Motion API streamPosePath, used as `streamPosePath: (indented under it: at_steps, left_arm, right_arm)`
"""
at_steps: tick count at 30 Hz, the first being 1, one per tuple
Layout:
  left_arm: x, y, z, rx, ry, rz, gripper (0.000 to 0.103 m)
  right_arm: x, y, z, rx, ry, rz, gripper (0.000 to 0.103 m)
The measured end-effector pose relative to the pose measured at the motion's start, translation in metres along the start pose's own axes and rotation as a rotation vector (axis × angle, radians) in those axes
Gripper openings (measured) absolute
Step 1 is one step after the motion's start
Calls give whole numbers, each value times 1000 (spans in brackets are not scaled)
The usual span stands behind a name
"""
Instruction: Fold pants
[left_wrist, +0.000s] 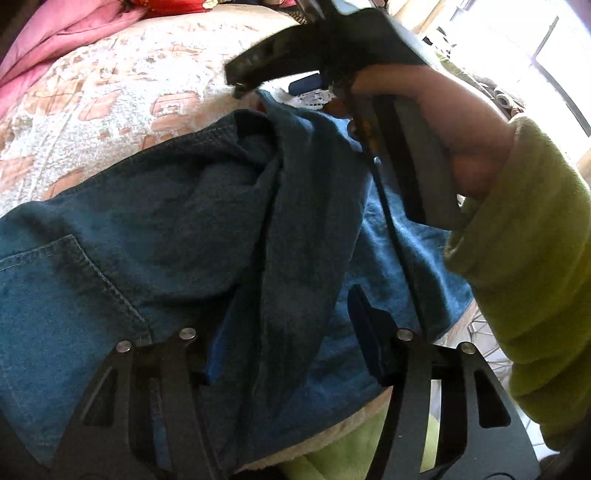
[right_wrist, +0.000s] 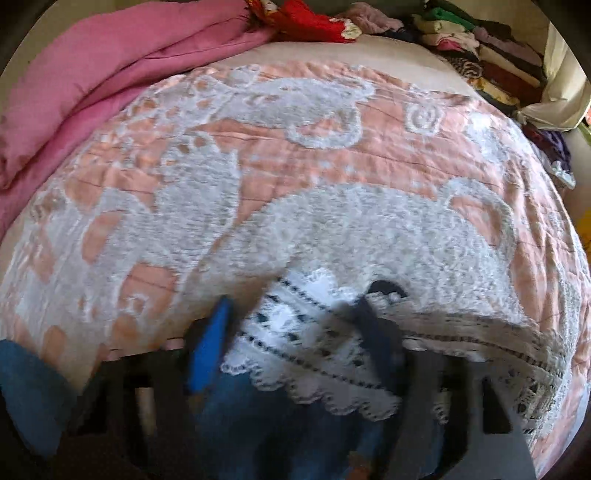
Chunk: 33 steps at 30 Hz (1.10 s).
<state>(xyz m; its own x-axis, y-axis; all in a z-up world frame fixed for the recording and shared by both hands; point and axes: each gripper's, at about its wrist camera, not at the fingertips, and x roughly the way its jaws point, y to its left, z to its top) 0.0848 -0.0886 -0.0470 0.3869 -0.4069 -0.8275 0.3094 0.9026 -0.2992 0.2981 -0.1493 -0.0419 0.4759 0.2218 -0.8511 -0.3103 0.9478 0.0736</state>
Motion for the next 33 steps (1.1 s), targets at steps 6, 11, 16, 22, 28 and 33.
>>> streamPosePath:
  at_steps: [6, 11, 16, 22, 28, 33]
  left_arm:
    - [-4, 0, -4, 29, -13, 15, 50]
    - [-9, -2, -5, 49, -31, 42, 52]
    - [-12, -2, -3, 92, -53, 112, 40]
    - [-27, -6, -6, 158, -79, 136, 3]
    - [-41, -18, -14, 250, -108, 194, 2]
    - [-40, -29, -33, 293, -87, 204, 2]
  right_arm:
    - [-27, -22, -6, 35, -82, 70, 13]
    - [-84, -48, -26, 85, -188, 126, 13]
    - [-148, -81, -55, 164, -284, 151, 13]
    - [-205, -109, -115, 224, -327, 138, 13]
    - [-216, -130, -184, 323, -269, 116, 13]
    - [-196, -136, -227, 385, -164, 115, 13]
